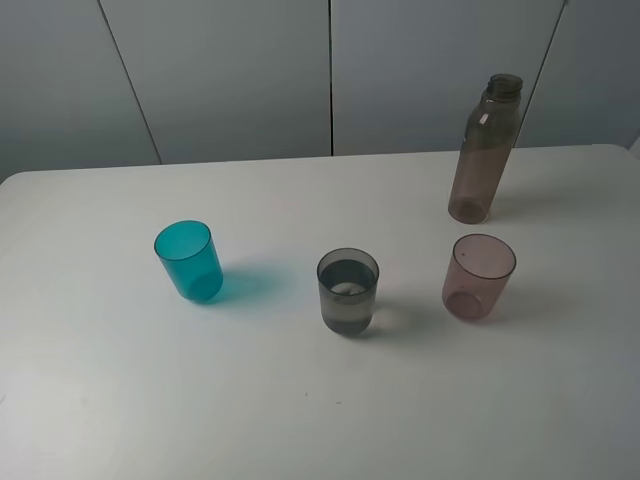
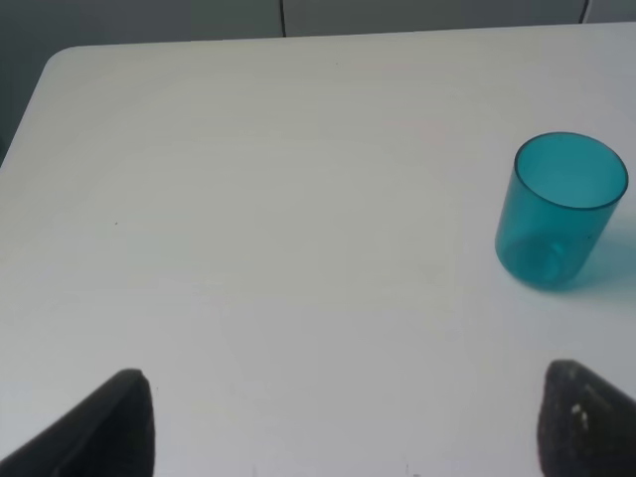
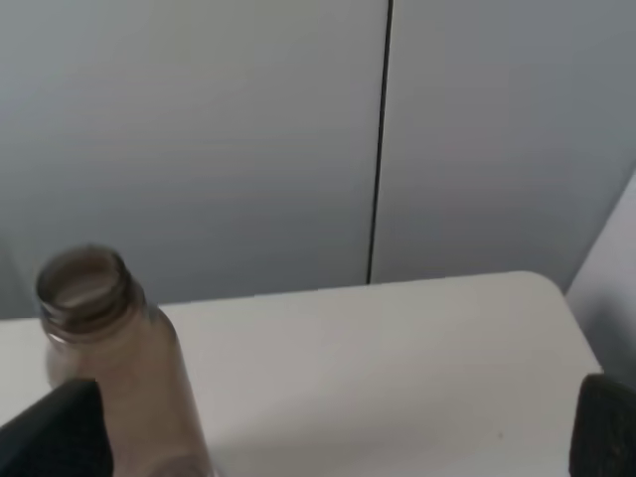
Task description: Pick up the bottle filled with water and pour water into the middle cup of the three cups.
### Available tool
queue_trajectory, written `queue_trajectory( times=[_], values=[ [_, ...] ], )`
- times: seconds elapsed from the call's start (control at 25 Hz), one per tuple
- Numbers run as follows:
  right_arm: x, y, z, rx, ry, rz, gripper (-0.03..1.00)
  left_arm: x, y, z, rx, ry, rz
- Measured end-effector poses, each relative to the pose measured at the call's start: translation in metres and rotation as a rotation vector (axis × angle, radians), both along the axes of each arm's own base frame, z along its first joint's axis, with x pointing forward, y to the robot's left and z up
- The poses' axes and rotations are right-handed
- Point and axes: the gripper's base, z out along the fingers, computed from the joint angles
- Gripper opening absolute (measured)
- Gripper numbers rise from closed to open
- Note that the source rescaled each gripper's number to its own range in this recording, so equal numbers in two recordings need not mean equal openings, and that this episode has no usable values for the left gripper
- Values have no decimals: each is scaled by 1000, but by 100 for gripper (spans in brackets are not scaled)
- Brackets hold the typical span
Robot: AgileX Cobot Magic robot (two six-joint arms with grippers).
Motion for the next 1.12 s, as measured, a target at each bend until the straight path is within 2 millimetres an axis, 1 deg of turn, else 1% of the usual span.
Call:
queue_trajectory(
  times=[0.08,0.16,0.2,0.24,0.32,0.44,0.52,0.6,0.8,0.92,1.12],
  values=[
    [-29,7,29,15,-42,21,100,0,0,0,0,0,0],
    [-56,14,43,30,-23,67,100,0,0,0,0,0,0],
    [-71,17,47,30,-15,98,100,0,0,0,0,0,0],
    [-85,19,48,38,10,127,100,0,0,0,0,0,0],
    [-110,22,43,36,89,183,100,0,0,0,0,0,0],
    [-146,21,36,33,166,219,100,0,0,0,0,0,0],
    [-168,18,32,23,192,222,100,0,0,0,0,0,0],
    [-185,15,25,20,205,223,100,0,0,0,0,0,0],
    [-216,11,3,21,135,226,100,0,0,0,0,0,0],
    [-231,9,-5,26,72,230,100,0,0,0,0,0,0],
    [-234,10,-9,27,70,237,100,0,0,0,0,0,0]
  ],
)
